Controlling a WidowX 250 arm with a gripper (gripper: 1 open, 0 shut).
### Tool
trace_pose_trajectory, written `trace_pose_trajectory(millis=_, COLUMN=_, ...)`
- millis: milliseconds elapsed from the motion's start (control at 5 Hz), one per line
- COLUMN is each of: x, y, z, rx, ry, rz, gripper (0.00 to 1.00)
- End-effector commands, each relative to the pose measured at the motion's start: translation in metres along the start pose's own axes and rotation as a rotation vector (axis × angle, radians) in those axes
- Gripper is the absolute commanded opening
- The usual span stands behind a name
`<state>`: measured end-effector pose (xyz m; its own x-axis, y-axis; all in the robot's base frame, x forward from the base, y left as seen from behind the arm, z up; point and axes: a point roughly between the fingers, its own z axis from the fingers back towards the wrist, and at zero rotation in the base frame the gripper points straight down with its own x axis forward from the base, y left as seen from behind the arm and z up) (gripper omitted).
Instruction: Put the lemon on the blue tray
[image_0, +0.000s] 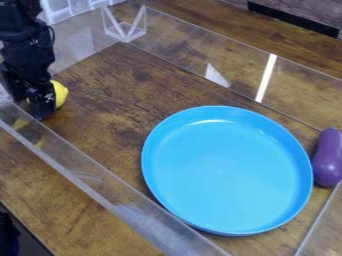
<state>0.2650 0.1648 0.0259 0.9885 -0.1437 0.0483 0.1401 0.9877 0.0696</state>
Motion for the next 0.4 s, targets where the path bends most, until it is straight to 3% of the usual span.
trace_pose_trajectory(millis=0, x=0.0037, y=0.0121, z=0.0032, rx=0.032, ry=-0.033, rz=0.007, gripper=1.00)
trace_pose_trajectory(millis=200, x=0.0041, y=0.0112, z=0.0028, rx=0.031, ry=-0.039, rz=-0.003, gripper=1.00)
